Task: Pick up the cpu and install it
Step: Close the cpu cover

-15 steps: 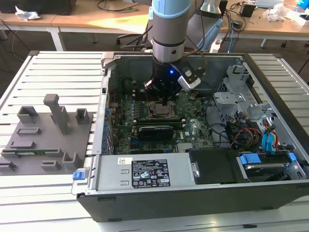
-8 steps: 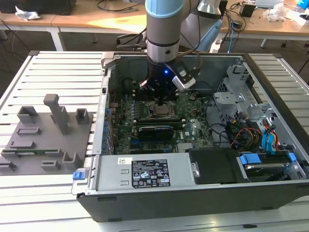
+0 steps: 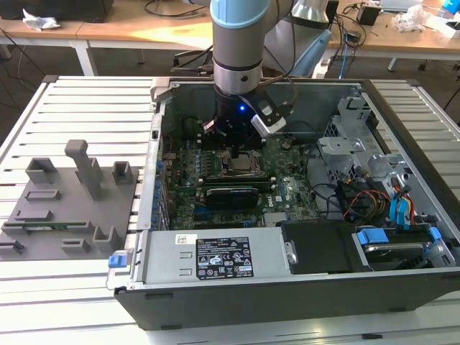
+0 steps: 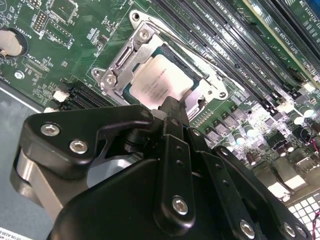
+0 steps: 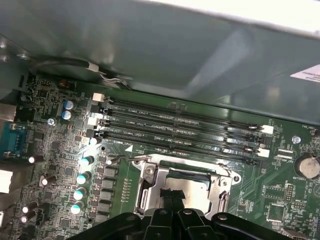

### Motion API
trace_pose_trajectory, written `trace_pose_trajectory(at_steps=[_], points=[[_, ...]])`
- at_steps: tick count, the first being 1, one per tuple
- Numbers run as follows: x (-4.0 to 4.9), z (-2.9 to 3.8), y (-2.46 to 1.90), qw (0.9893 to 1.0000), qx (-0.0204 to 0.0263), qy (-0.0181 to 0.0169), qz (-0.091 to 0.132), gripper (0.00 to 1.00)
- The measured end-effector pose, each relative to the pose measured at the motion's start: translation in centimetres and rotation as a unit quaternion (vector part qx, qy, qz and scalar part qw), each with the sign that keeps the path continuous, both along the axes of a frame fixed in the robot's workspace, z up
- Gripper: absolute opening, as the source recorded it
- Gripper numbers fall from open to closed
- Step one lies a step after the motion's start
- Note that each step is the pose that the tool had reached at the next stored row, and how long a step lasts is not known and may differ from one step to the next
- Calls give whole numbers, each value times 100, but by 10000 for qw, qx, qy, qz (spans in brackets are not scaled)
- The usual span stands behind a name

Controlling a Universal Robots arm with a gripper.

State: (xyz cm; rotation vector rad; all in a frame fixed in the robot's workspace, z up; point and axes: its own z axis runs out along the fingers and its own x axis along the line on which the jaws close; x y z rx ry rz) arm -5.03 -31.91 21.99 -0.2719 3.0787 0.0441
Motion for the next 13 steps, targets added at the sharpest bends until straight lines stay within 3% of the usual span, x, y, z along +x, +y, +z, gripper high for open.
trace_pose_trajectory(at_steps=[13], points=[[-69,-40,-17,9999,-1,0,-167,11]])
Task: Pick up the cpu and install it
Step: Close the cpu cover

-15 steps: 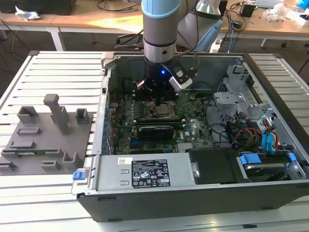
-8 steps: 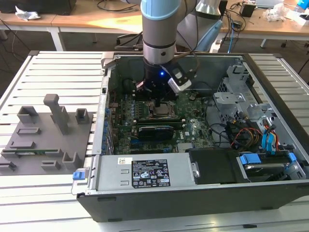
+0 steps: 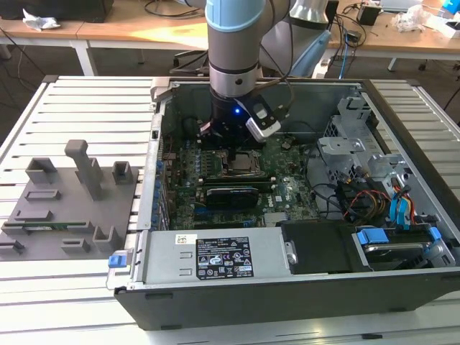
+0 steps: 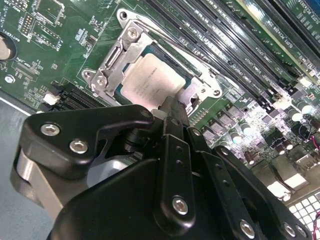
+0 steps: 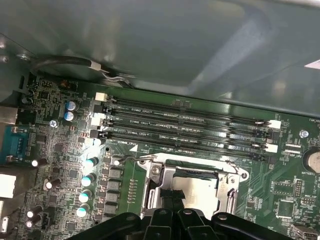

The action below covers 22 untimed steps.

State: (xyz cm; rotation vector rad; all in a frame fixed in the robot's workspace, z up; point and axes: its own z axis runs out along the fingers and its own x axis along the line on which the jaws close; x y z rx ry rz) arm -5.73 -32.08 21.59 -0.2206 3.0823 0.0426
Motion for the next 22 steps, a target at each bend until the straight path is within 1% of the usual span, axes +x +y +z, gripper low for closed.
trace_pose_trajectory(at_steps=[2,4,6,9,11,14,18,22], points=[[-8,-4,0,10000,0,0,-43,11],[-8,-10,0,9998,0,0,-180,11],[-16,-16,0,9993,0,1,-374,11],[-55,-21,1,9991,1,0,-421,11],[-83,-38,0,9988,0,0,-495,11],[-94,-48,0,9985,0,1,-541,11],[-94,-53,1,9985,2,-1,-542,11],[-105,-82,-3,9985,-1,1,-543,11]])
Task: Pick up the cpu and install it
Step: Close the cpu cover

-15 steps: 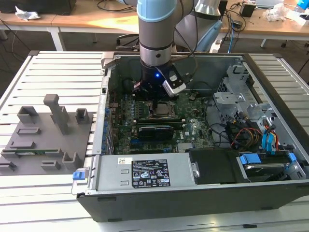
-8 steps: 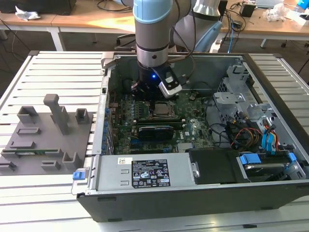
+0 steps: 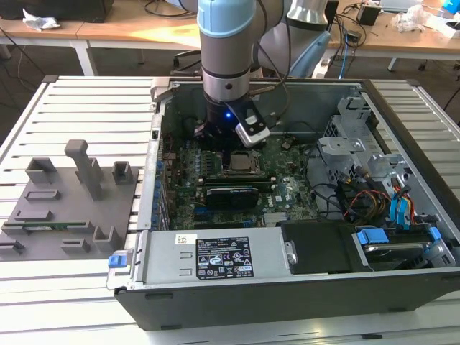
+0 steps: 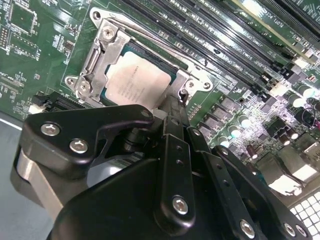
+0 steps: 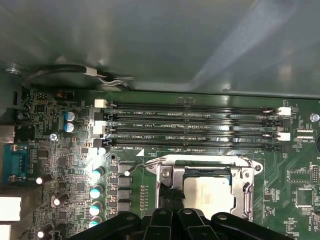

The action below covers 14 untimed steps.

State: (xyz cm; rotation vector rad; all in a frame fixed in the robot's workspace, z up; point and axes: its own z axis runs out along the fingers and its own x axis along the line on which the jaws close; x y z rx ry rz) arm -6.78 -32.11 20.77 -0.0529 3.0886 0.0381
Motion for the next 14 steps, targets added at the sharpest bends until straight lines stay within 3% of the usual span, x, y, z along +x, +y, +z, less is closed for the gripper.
trace_pose_trajectory(at_steps=[14], points=[[-10,-25,-1,10000,2,0,1,11]])
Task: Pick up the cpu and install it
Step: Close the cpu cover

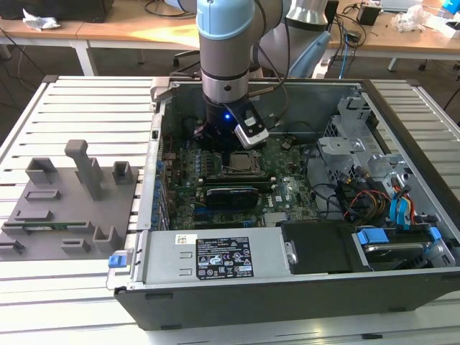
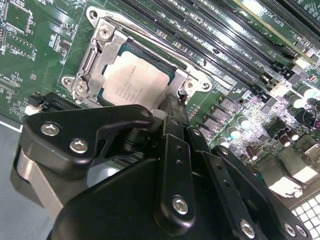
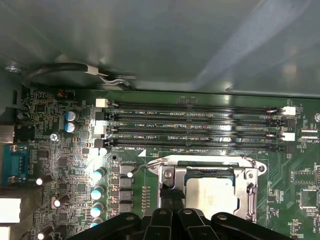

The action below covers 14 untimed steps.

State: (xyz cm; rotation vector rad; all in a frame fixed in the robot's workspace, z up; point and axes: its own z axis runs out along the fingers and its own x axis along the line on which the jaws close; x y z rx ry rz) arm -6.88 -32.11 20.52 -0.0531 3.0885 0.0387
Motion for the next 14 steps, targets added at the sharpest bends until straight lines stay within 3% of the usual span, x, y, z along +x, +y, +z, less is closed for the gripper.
trace_pose_trajectory(at_steps=[14], points=[[0,-10,-3,10000,1,0,0,11]])
